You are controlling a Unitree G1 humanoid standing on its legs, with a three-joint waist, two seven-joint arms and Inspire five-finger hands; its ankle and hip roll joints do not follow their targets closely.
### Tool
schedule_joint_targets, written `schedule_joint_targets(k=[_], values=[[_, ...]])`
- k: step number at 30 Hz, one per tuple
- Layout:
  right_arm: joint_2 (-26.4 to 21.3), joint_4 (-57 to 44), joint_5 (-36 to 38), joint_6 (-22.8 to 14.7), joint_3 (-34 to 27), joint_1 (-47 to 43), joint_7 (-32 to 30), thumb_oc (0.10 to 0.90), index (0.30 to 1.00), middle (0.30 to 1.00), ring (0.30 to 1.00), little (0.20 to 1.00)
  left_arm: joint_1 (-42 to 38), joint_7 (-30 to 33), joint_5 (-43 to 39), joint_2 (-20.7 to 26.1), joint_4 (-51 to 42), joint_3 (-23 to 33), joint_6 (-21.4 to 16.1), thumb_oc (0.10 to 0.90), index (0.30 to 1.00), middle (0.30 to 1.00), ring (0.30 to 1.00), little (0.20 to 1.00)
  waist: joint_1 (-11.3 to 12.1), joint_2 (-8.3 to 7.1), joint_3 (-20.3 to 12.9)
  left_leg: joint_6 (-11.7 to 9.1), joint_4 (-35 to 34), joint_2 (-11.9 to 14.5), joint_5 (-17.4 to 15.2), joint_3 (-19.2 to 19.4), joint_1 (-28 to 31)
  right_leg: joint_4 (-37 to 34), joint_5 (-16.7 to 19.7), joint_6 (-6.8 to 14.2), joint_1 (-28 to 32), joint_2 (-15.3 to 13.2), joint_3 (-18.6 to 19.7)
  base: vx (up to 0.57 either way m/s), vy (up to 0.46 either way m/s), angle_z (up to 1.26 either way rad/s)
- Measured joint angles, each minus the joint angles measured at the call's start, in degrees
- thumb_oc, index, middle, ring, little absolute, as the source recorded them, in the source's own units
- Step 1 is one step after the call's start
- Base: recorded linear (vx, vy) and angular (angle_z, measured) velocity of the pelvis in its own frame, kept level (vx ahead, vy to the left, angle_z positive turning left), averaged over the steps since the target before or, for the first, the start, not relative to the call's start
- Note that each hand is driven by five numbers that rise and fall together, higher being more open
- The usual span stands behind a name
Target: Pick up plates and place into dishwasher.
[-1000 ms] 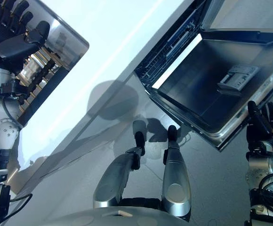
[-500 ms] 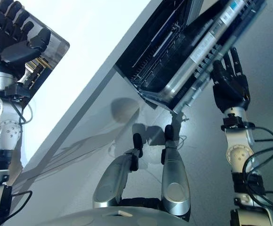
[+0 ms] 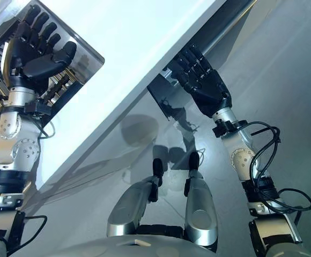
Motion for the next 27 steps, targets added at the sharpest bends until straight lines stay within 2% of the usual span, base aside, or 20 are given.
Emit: schedule_joint_targets(k=[5, 10, 13, 16, 18, 19, 22, 25, 27], values=[[0.1, -0.02, -5.27, -1.06, -0.39, 1.15, -2.11, 0.8, 0.9, 0.9, 0.9, 0.9, 0.61, -1.19, 0.01, -0.46, -0.08, 0.05, 0.0, 0.8, 0.9, 0.9, 0.9, 0.9, 0.03, -0.19, -0.09, -0.33, -3.31, 0.08, 1.04, -0.74, 3.45, -2.28, 0.0, 0.02, 3.18, 0.5, -0.75, 0.03, 0.008, 0.07], [1.28, -0.48, -8.46, -4.19, -2.54, 3.32, -3.04, 0.8, 0.9, 0.9, 0.9, 0.9, 3.35, -2.44, 0.09, -2.33, -3.12, 0.33, -0.01, 0.8, 0.9, 0.9, 0.9, 0.9, 0.12, -1.14, -0.56, -0.45, -6.53, 0.31, 1.81, -1.12, 6.42, -4.44, 0.06, 0.1, 5.73, 0.93, -1.16, 0.01, 0.0, 0.02], [1.83, -0.51, -13.8, -7.78, -5.04, 4.04, -5.71, 0.8, 0.9, 0.9, 0.9, 0.9, 4.77, -3.52, 0.54, -3.18, -5.39, 0.52, 0.08, 0.8, 0.9, 0.9, 0.9, 0.9, 0.2, -1.58, -0.78, -0.35, -8.49, 0.36, 2.0, -1.12, 8.85, -5.97, 0.15, 0.32, 7.86, 1.11, -1.13, 0.0, 0.0, 0.0], [2.37, -0.89, -19.97, -13.0, -7.66, 5.06, -11.2, 0.8, 0.9, 0.9, 0.9, 0.9, 5.42, -3.63, 0.67, -4.36, -7.36, 1.74, 0.08, 0.8, 0.9, 0.9, 0.9, 0.9, 0.21, -3.12, -1.78, -0.35, -10.44, 0.85, 2.19, -1.07, 10.94, -7.96, 0.38, 0.62, 10.0, 1.44, -0.99, 0.0, 0.0, 0.0], [4.26, -1.41, -21.44, -15.88, -10.34, 6.66, -14.16, 0.8, 0.9, 0.9, 0.9, 0.9, 6.02, -3.7, 0.68, -4.67, -7.63, 2.57, 0.0, 0.8, 0.9, 0.9, 0.9, 0.9, 0.09, -4.46, -3.14, -0.45, -11.56, 1.1, 2.25, -1.08, 12.51, -9.15, 0.37, 0.62, 11.54, 1.81, -0.94, -0.02, 0.01, 0.02], [5.03, -1.47, -22.25, -17.92, -11.6, 8.29, -16.11, 0.8, 0.9, 0.9, 0.9, 0.9, 6.98, -3.61, 0.69, -5.17, -7.59, 2.66, 0.0, 0.8, 0.9, 0.9, 0.9, 0.9, -0.25, -5.39, -5.94, -0.54, -11.83, 1.12, 2.16, -1.11, 11.92, -10.06, 0.37, 0.62, 11.45, 1.91, -0.91, -0.04, 0.017, 0.07], [6.68, -1.34, -22.21, -19.78, -14.52, 10.76, -18.49, 0.8, 0.9, 0.9, 0.9, 0.9, 7.87, -3.68, 1.09, -6.94, -6.51, 2.65, -0.24, 0.8, 0.9, 0.9, 0.9, 0.9, -0.96, -6.46, -9.68, -0.71, -11.82, 1.06, 2.03, -1.01, 11.76, -10.9, 0.4, 0.68, 11.81, 2.03, -0.62, -0.04, 0.016, 0.09], [7.47, 0.38, -22.4, -20.21, -16.33, 12.19, -20.9, 0.8, 0.9, 0.9, 0.9, 0.9, 8.5, -3.78, 1.12, -8.1, -3.76, 2.7, -1.16, 0.8, 0.9, 0.9, 0.9, 0.9, -1.74, -6.53, -12.15, -0.76, -11.82, 1.07, 1.99, -0.55, 11.89, -10.92, 0.33, 0.78, 11.88, 2.07, 0.77, -0.01, 0.007, -0.02], [7.49, 4.66, -27.3, -18.77, -17.12, 13.01, -23.82, 0.8, 0.9, 0.9, 0.9, 0.9, 9.27, -3.81, 1.12, -8.67, -2.71, 2.94, -1.3, 0.8, 0.9, 0.9, 0.9, 0.9, -2.22, -6.6, -13.37, -0.76, -11.83, 1.09, 2.0, 0.18, 12.12, -10.93, 0.35, 0.77, 12.01, 2.22, 1.01, -0.03, 0.009, -0.05]])
